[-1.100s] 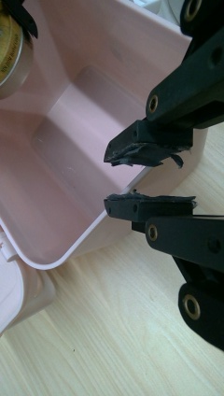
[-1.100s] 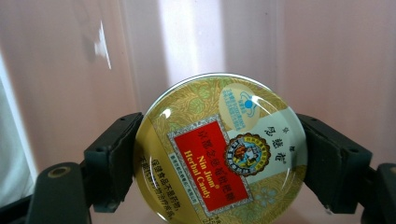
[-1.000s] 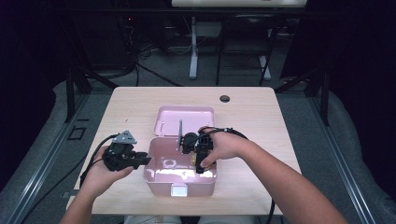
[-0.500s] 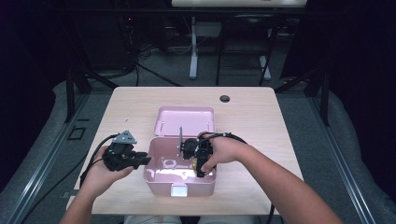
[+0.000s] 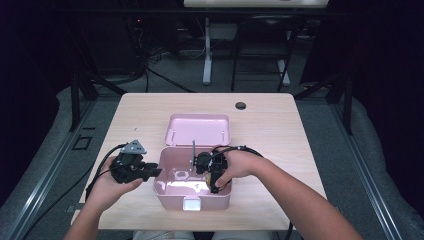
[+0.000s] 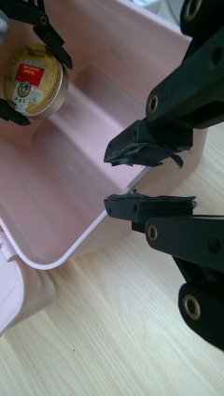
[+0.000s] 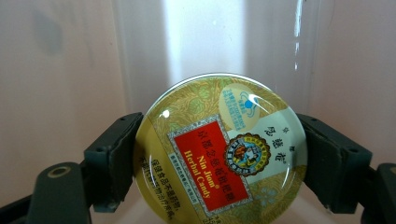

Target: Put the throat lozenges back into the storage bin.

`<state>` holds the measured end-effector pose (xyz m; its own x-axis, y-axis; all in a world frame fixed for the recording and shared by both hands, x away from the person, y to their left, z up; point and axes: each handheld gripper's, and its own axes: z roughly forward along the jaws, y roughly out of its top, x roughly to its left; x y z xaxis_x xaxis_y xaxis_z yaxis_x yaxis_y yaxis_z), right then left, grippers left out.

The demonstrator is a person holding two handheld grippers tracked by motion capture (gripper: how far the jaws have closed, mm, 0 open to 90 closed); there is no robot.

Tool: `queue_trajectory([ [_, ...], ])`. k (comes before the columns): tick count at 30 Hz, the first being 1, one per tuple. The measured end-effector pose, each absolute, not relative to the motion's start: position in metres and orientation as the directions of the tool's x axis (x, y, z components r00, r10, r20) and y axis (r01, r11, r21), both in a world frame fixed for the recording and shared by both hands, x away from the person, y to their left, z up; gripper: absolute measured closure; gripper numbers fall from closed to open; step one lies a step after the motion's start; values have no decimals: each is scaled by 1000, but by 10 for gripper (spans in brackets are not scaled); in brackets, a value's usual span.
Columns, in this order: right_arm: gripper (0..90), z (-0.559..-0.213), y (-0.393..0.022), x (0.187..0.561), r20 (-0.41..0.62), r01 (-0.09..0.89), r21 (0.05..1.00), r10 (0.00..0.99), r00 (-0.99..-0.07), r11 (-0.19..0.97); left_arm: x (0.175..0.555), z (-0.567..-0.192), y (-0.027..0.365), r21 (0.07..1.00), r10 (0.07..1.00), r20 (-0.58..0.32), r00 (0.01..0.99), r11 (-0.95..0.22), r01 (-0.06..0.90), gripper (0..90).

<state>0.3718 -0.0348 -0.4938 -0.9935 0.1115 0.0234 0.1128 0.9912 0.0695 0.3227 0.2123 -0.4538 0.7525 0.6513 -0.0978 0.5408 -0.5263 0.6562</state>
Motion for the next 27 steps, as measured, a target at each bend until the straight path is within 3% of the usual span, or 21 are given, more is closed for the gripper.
queue_trajectory([
  [27, 199, -511, -34, 371, 36, 93, 52, 91, -995, 994, 322, -454, 212, 657, 652, -97, 752, -525, 541, 722],
])
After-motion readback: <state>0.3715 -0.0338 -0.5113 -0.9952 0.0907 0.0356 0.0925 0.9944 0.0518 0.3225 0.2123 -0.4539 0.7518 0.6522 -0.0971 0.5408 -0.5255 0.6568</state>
